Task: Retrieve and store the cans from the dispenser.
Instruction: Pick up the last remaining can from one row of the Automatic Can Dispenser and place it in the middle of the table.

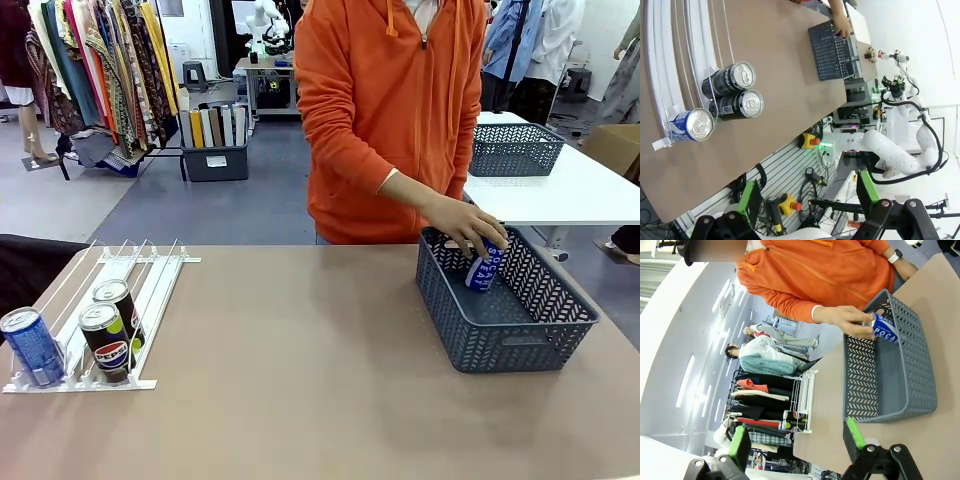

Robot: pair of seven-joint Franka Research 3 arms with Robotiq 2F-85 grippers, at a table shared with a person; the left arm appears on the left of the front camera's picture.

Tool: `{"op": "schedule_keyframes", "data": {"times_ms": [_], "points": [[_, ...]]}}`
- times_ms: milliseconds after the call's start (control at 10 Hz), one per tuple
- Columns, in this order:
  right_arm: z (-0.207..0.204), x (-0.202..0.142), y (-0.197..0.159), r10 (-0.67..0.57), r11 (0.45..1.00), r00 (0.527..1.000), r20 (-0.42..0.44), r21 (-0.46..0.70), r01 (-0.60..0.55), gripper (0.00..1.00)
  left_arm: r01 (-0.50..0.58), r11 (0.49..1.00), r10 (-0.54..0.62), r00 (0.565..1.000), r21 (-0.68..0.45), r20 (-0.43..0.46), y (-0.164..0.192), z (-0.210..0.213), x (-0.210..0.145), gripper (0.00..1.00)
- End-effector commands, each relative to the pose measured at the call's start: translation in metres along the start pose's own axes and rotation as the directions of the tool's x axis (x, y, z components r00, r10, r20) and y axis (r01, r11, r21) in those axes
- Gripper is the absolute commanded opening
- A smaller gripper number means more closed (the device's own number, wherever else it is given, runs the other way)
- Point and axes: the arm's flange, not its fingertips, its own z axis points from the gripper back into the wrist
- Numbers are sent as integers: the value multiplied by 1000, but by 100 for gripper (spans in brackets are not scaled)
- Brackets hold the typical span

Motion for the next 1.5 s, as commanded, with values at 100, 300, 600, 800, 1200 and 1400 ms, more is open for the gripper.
{"op": "schedule_keyframes", "data": {"times_ms": [100, 300, 600, 800, 1200, 1400], "points": [[-2, 4, 2, 27, 999, 999, 18, 22, -27, 100, 0, 1000, 0, 1000, 0, 0, 0, 0, 0, 100], [-2, 4, 2, 27, 999, 999, 18, 22, -27, 100, 28, 946, 12, 993, 324, -119, -34, -56, 7, 100], [-2, 4, 2, 27, 999, 999, 18, 22, -27, 100, 106, 676, 75, 974, 729, -212, -33, -127, -2, 100], [-2, 4, 2, 27, 999, 999, 18, 22, -27, 100, 115, 505, 16, 990, 855, -143, -40, -149, -1, 100], [-2, 4, 2, 27, 999, 999, 18, 22, -27, 100, 158, 605, 10, 978, 780, -206, -43, -147, 4, 100], [-2, 4, 2, 27, 999, 999, 18, 22, -27, 100, 174, 547, 10, 977, 819, -215, -39, -161, 7, 100]]}}
